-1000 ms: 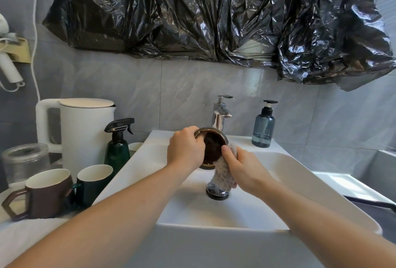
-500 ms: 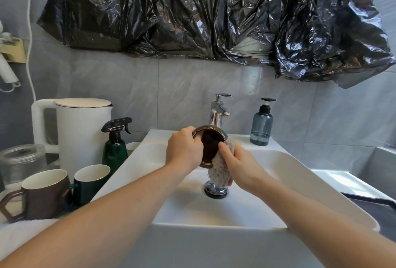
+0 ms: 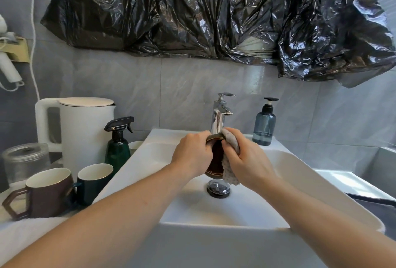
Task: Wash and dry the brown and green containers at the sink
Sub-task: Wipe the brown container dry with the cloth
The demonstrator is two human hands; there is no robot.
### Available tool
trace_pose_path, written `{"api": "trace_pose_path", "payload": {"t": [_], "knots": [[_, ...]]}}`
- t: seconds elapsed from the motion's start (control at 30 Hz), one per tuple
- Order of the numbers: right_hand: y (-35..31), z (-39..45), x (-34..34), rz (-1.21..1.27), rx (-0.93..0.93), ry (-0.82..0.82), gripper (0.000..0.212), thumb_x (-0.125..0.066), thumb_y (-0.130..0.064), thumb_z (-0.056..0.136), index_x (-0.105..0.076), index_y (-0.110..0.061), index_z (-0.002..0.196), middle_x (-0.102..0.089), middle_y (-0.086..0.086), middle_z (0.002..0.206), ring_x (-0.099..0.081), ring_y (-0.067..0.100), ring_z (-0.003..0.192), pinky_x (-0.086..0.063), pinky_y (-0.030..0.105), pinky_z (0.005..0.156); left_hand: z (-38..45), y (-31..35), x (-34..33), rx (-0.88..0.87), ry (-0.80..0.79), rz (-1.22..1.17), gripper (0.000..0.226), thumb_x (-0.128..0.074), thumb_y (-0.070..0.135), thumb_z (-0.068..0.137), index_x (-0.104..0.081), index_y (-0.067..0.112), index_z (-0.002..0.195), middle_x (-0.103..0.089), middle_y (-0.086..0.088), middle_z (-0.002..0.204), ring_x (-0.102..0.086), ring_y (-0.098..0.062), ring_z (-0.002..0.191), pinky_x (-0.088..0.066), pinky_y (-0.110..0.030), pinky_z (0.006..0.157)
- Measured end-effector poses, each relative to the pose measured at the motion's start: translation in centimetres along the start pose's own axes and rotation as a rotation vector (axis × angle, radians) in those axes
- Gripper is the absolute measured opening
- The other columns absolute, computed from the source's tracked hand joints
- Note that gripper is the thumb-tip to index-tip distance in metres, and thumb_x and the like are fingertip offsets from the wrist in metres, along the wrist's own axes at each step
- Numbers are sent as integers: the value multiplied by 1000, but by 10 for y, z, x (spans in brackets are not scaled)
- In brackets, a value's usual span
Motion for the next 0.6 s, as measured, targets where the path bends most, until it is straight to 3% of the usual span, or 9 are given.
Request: {"api": "trace_pose_path", "payload": {"t": [0.13, 0.23, 0.3, 0.4, 0.5, 0.6], "knots": [[3, 1, -4, 72, -84, -55, 28, -44, -51, 103, -53, -42, 128, -72, -12, 104, -67, 17, 97, -55, 41, 84, 1, 1, 4, 63, 97, -14, 20, -52, 28, 103, -68, 19, 95, -73, -10, 93, -61, -39, 90, -52, -42, 73], [10, -3, -9, 133, -238, -197, 47, -37, -71, 97, -63, -33, 107, -72, -6, 94, -66, 19, 80, -57, 38, 73, 5, -5, 10, 157, 179, -67, 25, -52, 30, 106, -69, 18, 93, -72, -10, 93, -58, -34, 85, -47, -39, 71], [10, -4, -11, 147, -232, -220, 53, -33, -76, 94, -62, -32, 105, -71, -4, 93, -65, 19, 76, -58, 39, 70, 7, -9, 12, 172, 194, -83, 28, -51, 31, 107, -70, 16, 93, -73, -12, 94, -60, -36, 87, -50, -41, 72], [7, -2, -9, 174, -176, -127, 41, -36, -67, 98, -53, -36, 118, -71, -5, 103, -68, 20, 88, -59, 46, 81, 5, -3, 9, 121, 145, -81, 26, -51, 30, 106, -69, 16, 93, -73, -12, 94, -63, -38, 91, -52, -41, 74], [3, -1, -2, 130, -55, -55, 26, -43, -46, 105, -46, -44, 131, -70, -9, 110, -65, 17, 101, -53, 43, 88, 2, 6, 0, 13, 65, -12, 20, -52, 26, 101, -70, 17, 97, -74, -12, 95, -64, -39, 93, -53, -43, 75], [4, 0, -3, 119, -75, -44, 25, -43, -46, 106, -51, -38, 128, -70, -8, 109, -64, 17, 102, -51, 42, 90, 3, 7, 0, 26, 90, -23, 18, -53, 24, 99, -69, 17, 94, -74, -13, 91, -62, -41, 90, -53, -44, 74]]}}
Point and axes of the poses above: each hand's wrist, its own z-axis towards the middle knuckle, its own x-axis out of the back of the hand, y = z × x, the point moved 2 cm from there along z, towards the middle knuckle
